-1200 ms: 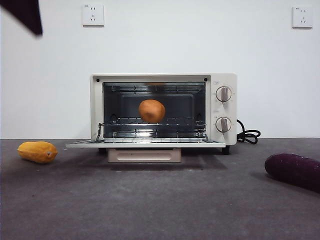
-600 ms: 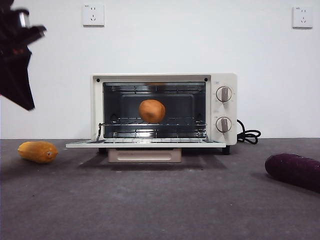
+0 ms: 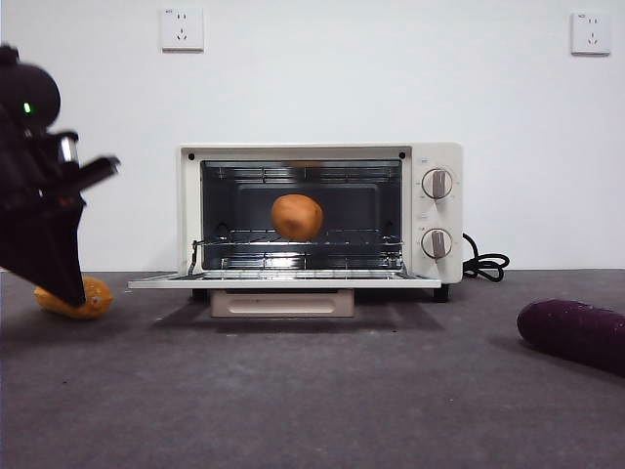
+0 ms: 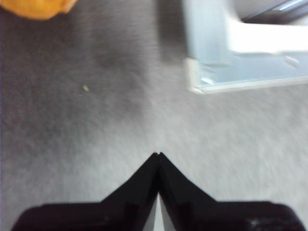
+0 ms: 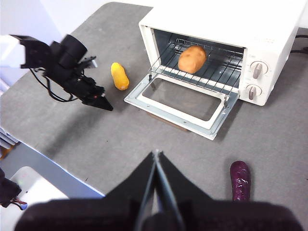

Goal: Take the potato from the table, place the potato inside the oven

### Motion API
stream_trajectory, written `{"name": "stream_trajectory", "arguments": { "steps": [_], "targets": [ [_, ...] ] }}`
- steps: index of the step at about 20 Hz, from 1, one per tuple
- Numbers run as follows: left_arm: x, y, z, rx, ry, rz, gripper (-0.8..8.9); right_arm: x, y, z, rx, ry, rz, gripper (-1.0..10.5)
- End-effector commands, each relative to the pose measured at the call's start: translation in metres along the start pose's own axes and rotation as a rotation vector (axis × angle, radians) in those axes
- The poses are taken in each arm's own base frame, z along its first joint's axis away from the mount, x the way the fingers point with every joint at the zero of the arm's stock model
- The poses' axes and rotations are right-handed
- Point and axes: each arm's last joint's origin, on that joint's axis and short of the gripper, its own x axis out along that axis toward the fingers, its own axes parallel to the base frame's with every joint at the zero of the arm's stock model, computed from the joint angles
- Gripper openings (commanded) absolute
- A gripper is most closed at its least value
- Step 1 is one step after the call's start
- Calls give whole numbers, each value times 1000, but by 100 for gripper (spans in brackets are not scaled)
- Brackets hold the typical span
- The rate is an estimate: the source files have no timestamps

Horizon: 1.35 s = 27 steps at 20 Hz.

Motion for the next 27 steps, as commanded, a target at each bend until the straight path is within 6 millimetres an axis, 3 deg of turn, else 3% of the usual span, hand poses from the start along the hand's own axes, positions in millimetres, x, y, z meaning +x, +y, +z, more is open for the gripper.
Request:
{"name": "stream_trajectory", "arguments": {
  "steps": [1,15,27],
  "targets": [
    [8,3,3,-90,-13,-8,-6,0,-1,-3,12,22,-1,-3],
    [21,-16,10,-157,-79,-37,-6,0,-1,-3,12,20,-9,-3],
    [35,-17,10,-203,-88,58,-6,0,-1,-3,12,20,-9,-3]
  ]
}}
